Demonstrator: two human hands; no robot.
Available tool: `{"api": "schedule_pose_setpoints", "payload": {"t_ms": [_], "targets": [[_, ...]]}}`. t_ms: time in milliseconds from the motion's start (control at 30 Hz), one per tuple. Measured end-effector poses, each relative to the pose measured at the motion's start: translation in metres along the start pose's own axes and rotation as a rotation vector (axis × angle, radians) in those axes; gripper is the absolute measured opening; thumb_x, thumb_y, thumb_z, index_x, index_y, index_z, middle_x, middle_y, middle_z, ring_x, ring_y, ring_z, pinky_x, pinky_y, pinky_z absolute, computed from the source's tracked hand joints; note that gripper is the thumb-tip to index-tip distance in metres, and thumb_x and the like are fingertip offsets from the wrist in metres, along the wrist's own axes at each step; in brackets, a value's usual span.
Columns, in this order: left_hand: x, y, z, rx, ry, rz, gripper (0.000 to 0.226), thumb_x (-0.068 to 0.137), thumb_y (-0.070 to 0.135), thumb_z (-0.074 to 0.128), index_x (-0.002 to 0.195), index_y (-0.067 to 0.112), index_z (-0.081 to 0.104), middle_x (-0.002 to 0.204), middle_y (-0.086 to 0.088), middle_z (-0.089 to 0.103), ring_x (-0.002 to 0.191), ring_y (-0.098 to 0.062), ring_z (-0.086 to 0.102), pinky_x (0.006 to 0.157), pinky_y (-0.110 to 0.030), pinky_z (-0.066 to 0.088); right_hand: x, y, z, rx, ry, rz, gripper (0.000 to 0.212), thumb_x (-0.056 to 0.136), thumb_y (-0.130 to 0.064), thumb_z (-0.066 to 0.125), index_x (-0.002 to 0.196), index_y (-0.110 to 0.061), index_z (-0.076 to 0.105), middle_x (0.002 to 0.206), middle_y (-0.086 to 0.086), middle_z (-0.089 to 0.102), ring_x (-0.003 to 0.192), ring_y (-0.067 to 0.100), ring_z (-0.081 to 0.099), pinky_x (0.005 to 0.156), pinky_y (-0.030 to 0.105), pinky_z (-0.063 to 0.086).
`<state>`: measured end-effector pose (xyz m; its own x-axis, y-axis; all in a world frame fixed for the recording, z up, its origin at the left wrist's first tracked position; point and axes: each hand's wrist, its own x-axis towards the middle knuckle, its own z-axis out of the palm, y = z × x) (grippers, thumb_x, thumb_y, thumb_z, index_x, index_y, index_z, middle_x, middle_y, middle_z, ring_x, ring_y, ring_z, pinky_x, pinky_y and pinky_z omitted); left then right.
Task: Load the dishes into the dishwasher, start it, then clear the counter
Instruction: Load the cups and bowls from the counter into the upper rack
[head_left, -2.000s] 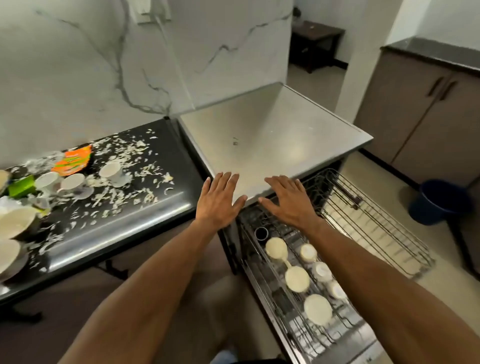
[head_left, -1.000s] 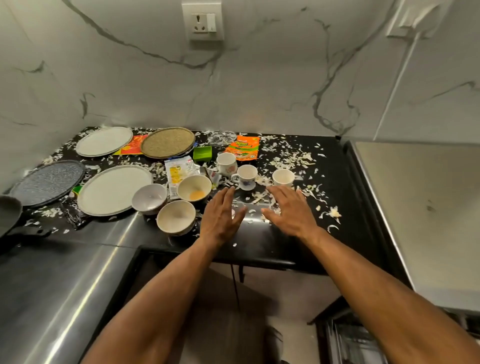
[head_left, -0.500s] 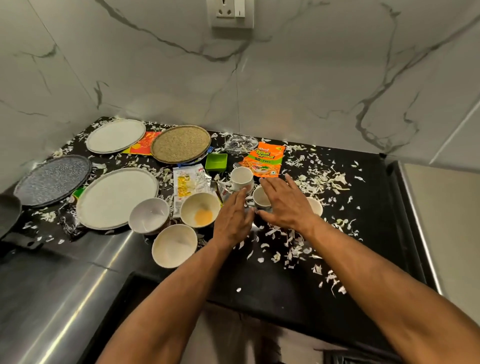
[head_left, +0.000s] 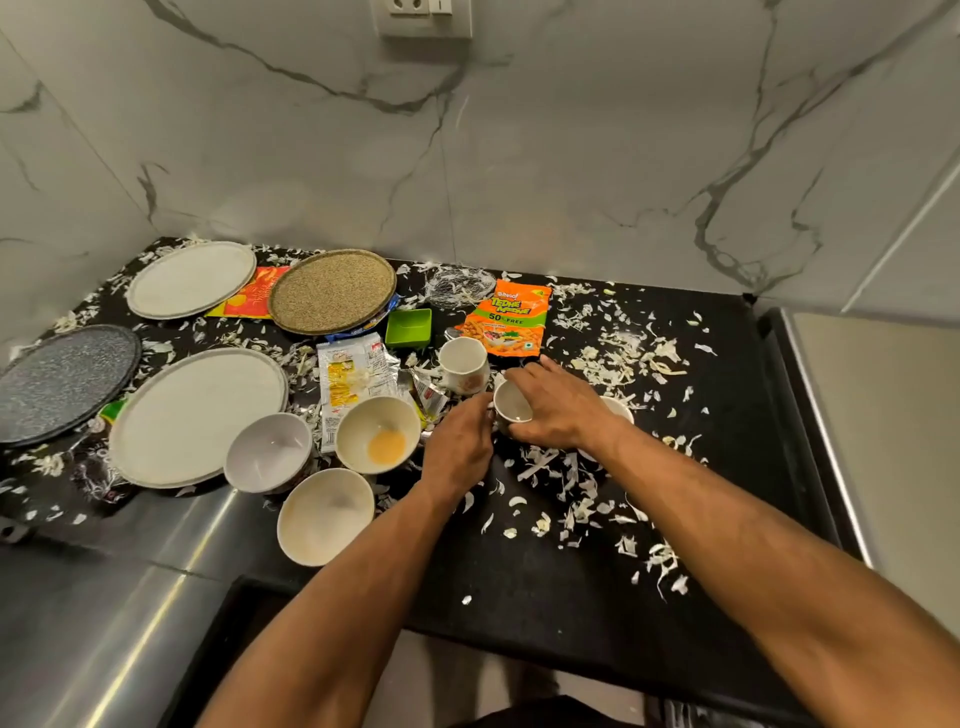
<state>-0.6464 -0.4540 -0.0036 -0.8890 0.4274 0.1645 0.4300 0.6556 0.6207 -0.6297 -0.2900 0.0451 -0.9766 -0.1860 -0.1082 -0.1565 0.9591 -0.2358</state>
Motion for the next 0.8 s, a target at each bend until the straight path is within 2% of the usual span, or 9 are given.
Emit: {"api": "schedule_pose_setpoints", "payload": {"t_ms": [133,200,300,367,467,533,633,733,800], "targets": [[-0.007,0.003,-0.003,-0.024,0.032,0.059,0.027,0.1,0.017,0.045,0.124,0.014,0.058,0.109,-0.01,0.068,0.096,-0.026,0.061,0.071,-0.031,0.042,-0.017,-0.006,-0.009,0.076,0.05,0.032,0.075,0.083,-0.045,0.065,0.145,-0.013,0.034,0.134,0.007,0.048,0.128,0.022,0.043,0.119,0.03,0.01],[-0.01,0.006,-0.007,-0.059,0.021,0.088,0.026,0.102,0.019,0.044,0.124,0.017,0.058,0.111,-0.007,0.067,0.095,-0.025,0.062,0.07,-0.031,0.043,-0.029,-0.013,-0.014,0.097,0.082,0.062,0.076,0.084,-0.042,0.066,0.145,-0.013,0.034,0.134,0.006,0.047,0.126,0.021,0.043,0.116,0.031,0.019],[-0.017,0.009,-0.012,-0.128,0.013,0.155,0.026,0.103,0.024,0.041,0.122,0.018,0.057,0.11,-0.005,0.067,0.094,-0.023,0.062,0.07,-0.031,0.044,-0.047,-0.023,-0.014,0.127,0.163,0.113,0.076,0.083,-0.04,0.069,0.145,-0.012,0.036,0.133,0.005,0.048,0.121,0.02,0.046,0.105,0.035,0.035],[-0.025,0.014,-0.014,-0.168,-0.004,0.2,0.025,0.103,0.024,0.041,0.121,0.016,0.056,0.11,-0.005,0.066,0.093,-0.021,0.062,0.07,-0.027,0.04,-0.061,-0.028,-0.009,0.152,0.241,0.142,0.076,0.08,-0.039,0.071,0.143,-0.013,0.039,0.129,0.005,0.05,0.114,0.021,0.05,0.092,0.036,0.046],[-0.041,0.024,-0.011,-0.232,-0.037,0.238,0.03,0.102,0.031,0.036,0.12,0.015,0.054,0.107,-0.004,0.065,0.09,-0.019,0.061,0.074,-0.031,0.046,-0.084,-0.035,0.002,0.166,0.338,0.202,0.076,0.077,-0.039,0.072,0.142,-0.013,0.041,0.126,0.004,0.051,0.105,0.023,0.055,0.077,0.031,0.044],[-0.054,0.031,-0.007,-0.273,-0.053,0.257,0.035,0.1,0.035,0.033,0.121,0.015,0.054,0.107,-0.004,0.065,0.091,-0.02,0.061,0.076,-0.033,0.047,-0.103,-0.04,0.01,0.185,0.382,0.256,0.077,0.076,-0.038,0.073,0.142,-0.013,0.043,0.127,0.003,0.051,0.103,0.025,0.057,0.075,0.034,0.048],[-0.074,0.042,0.0,-0.289,-0.082,0.313,0.038,0.101,0.036,0.032,0.122,0.014,0.054,0.105,-0.005,0.066,0.088,-0.017,0.06,0.071,-0.027,0.04,-0.133,-0.046,0.021,0.229,0.43,0.316,0.076,0.071,-0.041,0.069,0.138,-0.012,0.047,0.123,0.003,0.055,0.097,0.027,0.06,0.074,0.039,0.053],[-0.092,0.058,0.009,-0.348,-0.135,0.38,0.034,0.102,0.032,0.034,0.119,0.012,0.055,0.104,-0.004,0.064,0.086,-0.008,0.054,0.071,-0.02,0.038,-0.168,-0.048,0.031,0.269,0.475,0.399,0.075,0.068,-0.043,0.069,0.134,-0.011,0.051,0.123,0.005,0.057,0.102,0.028,0.061,0.079,0.041,0.054],[-0.101,0.069,0.018,-0.378,-0.166,0.402,0.033,0.103,0.032,0.035,0.12,0.014,0.056,0.105,-0.003,0.064,0.089,-0.01,0.056,0.074,-0.023,0.04,-0.19,-0.049,0.035,0.287,0.515,0.446,0.075,0.069,-0.044,0.068,0.134,-0.011,0.052,0.126,0.005,0.058,0.107,0.026,0.06,0.084,0.042,0.053]]}}
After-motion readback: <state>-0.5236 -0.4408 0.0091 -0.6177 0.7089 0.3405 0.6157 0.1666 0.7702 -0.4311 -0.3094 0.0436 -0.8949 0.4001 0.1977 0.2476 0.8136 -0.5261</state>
